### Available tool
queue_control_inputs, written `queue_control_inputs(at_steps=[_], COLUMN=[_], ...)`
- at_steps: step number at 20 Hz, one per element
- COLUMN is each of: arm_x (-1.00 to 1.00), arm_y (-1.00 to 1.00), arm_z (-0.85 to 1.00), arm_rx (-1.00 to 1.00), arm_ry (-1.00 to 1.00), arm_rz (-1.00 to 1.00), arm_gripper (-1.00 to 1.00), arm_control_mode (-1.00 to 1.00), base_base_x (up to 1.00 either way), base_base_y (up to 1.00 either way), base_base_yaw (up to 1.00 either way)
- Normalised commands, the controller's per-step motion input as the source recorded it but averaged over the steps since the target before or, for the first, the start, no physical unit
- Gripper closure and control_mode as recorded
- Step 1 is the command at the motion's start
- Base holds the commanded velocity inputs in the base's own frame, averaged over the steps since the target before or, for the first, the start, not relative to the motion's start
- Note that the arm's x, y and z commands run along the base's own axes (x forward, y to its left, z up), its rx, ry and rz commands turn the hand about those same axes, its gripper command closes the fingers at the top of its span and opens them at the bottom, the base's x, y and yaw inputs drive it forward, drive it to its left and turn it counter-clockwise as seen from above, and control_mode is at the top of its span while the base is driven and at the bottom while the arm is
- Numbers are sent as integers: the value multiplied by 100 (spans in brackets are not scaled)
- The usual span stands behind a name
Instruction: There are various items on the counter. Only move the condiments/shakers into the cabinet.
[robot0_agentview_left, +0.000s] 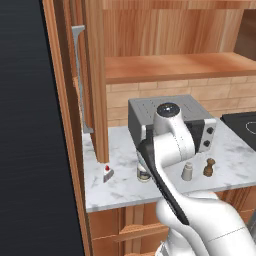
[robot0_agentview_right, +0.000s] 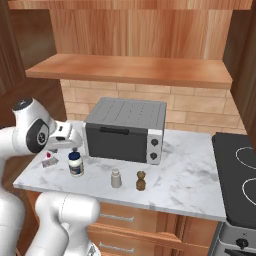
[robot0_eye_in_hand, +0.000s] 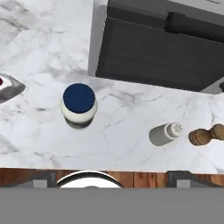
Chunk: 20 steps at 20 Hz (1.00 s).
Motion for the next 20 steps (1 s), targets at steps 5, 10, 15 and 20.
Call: queue_control_inputs(at_steps=[5, 10, 15, 20], arm_x=[22, 25, 10, 13], arm_y=[39, 19, 2, 0], arm_z=[-6, -12, -13, -28], arm_rx=[17, 28, 4, -9], arm_ry=[0, 0, 0, 3], arm_rz=[0, 6, 1, 0], arm_gripper=[-100, -100, -100, -100], arm_control_mode=[-100, -100, -100, -100], base_base_x=[0, 0, 0, 0], base_base_y=[0, 0, 0, 0], base_base_yaw=[0, 0, 0, 0])
